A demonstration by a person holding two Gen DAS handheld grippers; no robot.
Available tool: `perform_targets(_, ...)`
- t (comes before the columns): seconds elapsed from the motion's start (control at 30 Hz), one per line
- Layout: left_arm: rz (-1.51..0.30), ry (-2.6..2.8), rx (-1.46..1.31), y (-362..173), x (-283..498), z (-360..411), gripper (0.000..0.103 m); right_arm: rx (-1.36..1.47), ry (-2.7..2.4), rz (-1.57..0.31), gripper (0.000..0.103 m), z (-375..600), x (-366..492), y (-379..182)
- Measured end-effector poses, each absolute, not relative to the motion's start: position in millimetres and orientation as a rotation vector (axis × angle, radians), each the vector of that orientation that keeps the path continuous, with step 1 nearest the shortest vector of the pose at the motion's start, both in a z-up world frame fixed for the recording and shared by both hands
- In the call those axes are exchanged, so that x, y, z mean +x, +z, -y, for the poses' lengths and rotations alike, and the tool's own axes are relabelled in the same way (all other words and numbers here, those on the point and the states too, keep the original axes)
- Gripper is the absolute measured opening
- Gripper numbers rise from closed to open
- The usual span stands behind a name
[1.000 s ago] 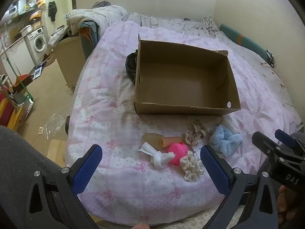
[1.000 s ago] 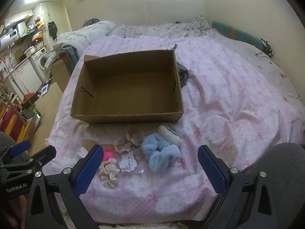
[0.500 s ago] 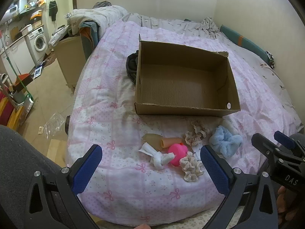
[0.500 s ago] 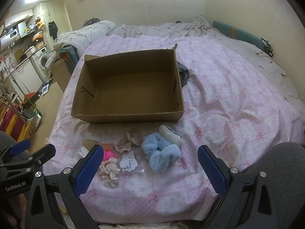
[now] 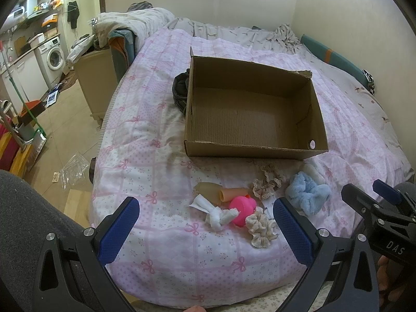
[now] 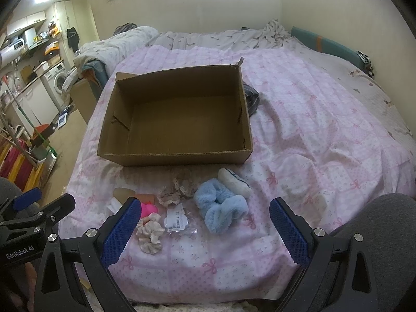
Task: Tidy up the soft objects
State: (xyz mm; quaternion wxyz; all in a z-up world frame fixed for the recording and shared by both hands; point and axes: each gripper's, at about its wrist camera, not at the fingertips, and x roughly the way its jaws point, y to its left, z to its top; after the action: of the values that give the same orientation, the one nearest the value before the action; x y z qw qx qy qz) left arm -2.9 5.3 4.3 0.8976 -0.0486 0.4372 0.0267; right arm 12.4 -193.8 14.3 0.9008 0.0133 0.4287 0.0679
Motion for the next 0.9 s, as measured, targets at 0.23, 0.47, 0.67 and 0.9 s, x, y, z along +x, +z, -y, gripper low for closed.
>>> perform_targets(0.23,-0.906,0.056,-0.102,4.6,-3.0,-5.8,0.103,0.027,0.141,-0.888,0.103,193.8,12.4,14.1)
perform_targets(0.47,-0.906,0.057,-0.101,4.4,-2.9,-5.9,0.103,0.028,0.139,-0.888,0.103,193.5,12.2,13.9)
perform_targets(0.67,-0.906,0.059,-0.099,4.4,-2.7,-5.5,0.103,0.026,0.14,-0.89,0.103,193.7,12.4,13.4)
perform_targets(0.9,-0.908,0.062,-0.098,3.0,-2.8,-5.6,0.103,0.027,0.139,-0.89,0.103,193.8,12.7,12.8)
